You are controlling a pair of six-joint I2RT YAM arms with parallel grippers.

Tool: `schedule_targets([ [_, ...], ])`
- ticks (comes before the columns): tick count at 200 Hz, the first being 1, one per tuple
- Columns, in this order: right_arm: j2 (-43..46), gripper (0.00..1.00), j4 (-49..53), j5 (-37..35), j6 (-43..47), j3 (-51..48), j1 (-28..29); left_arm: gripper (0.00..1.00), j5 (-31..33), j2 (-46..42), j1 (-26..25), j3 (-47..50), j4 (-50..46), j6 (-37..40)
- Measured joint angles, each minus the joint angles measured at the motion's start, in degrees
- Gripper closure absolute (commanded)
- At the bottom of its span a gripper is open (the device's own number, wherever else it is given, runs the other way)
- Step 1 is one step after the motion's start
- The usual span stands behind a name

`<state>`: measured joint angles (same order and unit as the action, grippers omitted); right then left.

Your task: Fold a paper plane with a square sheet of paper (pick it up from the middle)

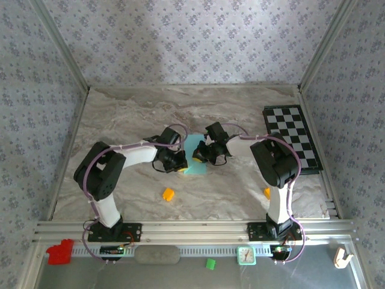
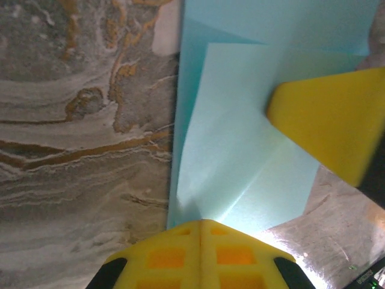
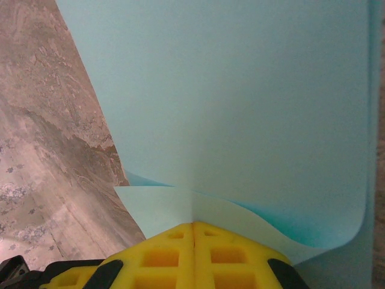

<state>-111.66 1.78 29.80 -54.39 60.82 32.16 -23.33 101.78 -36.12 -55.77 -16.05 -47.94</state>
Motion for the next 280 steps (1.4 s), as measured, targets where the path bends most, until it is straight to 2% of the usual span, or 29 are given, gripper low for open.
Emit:
schedule_targets([
  [107,2.93,0.97,4.33,-1.07,8.37,1.38,0.2,1.0,1.09,0.68,0.0,-0.07,-0.5,-0.13],
  [174,3.23,0.99,3.96,-0.87,8.35,1.36,3.87,1.0,1.07,0.68,0.0,-0.07,-0.5,-0.15],
  [280,1.09,0.99,-0.02,1.55,9.07,-1.42,2.03,1.0,1.38,0.68,0.0,-0.07,-1.07,-0.83],
])
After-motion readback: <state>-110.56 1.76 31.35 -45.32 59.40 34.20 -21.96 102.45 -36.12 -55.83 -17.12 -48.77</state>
